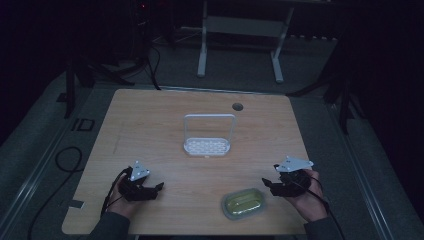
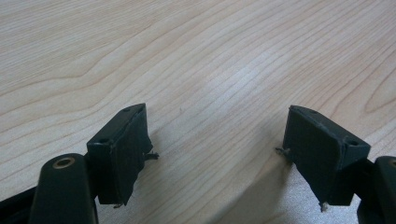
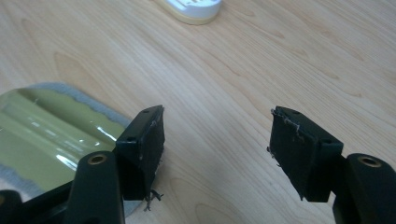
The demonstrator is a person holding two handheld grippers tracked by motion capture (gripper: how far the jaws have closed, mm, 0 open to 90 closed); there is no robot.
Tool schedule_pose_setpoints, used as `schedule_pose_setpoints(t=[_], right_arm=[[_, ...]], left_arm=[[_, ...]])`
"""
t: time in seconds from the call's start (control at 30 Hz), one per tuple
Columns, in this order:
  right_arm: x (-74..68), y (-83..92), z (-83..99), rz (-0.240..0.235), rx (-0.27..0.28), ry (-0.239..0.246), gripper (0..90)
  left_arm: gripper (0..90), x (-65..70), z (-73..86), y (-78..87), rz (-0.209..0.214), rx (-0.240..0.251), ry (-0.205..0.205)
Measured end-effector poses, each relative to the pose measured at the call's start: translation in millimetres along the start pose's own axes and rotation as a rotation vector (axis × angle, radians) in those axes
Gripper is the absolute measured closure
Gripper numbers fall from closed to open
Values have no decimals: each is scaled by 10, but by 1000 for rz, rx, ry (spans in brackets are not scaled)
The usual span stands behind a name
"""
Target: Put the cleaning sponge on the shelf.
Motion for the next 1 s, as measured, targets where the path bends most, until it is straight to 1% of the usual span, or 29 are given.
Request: schedule_pose_setpoints(t=[0.1, 0.3, 0.4, 0.57, 0.6, 0.63, 0.73, 0.87, 1.0], right_arm=[[-19, 12, -44, -13, -7, 26, 348], [-28, 18, -113, -46, -11, 59, 346], [-35, 18, -141, -64, -11, 72, 346], [-42, 14, -173, -75, -18, 85, 349], [-45, 14, -180, -82, -17, 84, 353], [-48, 15, -196, -100, -14, 92, 359], [-61, 19, -225, -121, -15, 113, 367], [-74, 21, -266, -141, -27, 138, 396], [-80, 12, -299, -164, -28, 158, 402]], left_arm=[[228, 0, 0, 0, 0, 0, 0], [228, 0, 0, 0, 0, 0, 0], [228, 0, 0, 0, 0, 0, 0], [228, 0, 0, 0, 0, 0, 0], [228, 1, 0, 0, -1, 0, 0], [228, 1, 0, 0, -1, 0, 0], [228, 1, 0, 0, -1, 0, 0], [228, 1, 0, 0, -1, 0, 0], [227, 2, 0, -1, -1, 0, 0]])
Point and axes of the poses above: each handheld gripper's, and its own axes: y roughly backward along the jaws, z roughly out of its underside, x roughly to its right, the point moved 1 cm from there along -y, roughly forward along the jaws, and after that the axes turned 12 degrees about y, right-handed, at the moved point
